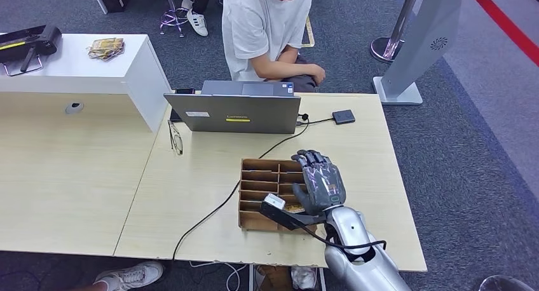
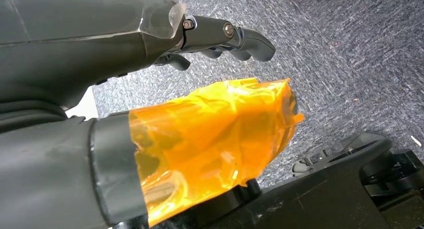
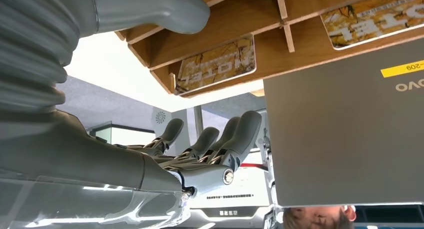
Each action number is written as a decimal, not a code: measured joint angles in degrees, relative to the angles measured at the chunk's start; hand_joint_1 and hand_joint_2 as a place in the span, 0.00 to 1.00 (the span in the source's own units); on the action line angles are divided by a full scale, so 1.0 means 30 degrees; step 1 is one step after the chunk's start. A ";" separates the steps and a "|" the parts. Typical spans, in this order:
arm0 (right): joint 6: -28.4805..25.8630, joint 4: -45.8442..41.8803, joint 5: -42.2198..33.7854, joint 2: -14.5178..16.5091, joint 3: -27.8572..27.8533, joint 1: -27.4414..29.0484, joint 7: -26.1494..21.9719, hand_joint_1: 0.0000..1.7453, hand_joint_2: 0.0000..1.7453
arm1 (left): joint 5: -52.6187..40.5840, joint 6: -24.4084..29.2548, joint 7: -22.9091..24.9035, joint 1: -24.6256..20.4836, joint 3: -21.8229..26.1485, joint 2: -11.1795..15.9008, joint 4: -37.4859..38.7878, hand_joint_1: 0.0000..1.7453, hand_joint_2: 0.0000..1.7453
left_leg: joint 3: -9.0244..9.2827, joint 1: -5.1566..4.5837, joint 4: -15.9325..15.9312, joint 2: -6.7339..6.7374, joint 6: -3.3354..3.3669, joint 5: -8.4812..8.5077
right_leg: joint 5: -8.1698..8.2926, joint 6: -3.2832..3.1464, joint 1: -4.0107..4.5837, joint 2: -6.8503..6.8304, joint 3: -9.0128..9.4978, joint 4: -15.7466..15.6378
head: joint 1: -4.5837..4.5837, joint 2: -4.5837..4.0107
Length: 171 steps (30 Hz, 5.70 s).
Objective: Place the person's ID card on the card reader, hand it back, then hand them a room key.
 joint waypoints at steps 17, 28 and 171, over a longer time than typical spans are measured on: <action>0.0055 0.0370 0.0000 0.0000 0.0095 0.0019 0.0000 0.42 1.00 | 0.0000 -0.0007 0.0000 0.0000 0.0000 0.0000 0.0000 0.00 0.00 | 0.0000 0.0000 0.0000 0.0000 0.0000 0.0000 | 0.0000 0.0000 0.0000 0.0000 0.0000 0.0000 | 0.0002 0.0000; 0.0037 0.0574 0.0042 0.0000 0.0129 -0.0054 0.0000 0.80 1.00 | -0.0005 -0.0038 0.0000 0.0000 0.0000 0.0000 0.0000 0.00 0.00 | 0.0001 0.0000 0.0000 -0.0001 0.0000 0.0000 | 0.0000 0.0000 0.0000 0.0000 0.0003 0.0000 | 0.0002 0.0000; 0.4262 -0.6711 -1.3169 0.3771 0.5548 -0.1854 -0.0966 0.00 0.00 | 0.2306 0.0696 -0.0016 0.0143 0.0605 0.0015 0.0000 0.00 0.00 | -0.0006 0.0005 -0.0005 0.0000 -0.0007 0.0005 | 0.0003 -0.0008 0.0003 0.0003 -0.0007 0.0009 | 0.0002 0.0000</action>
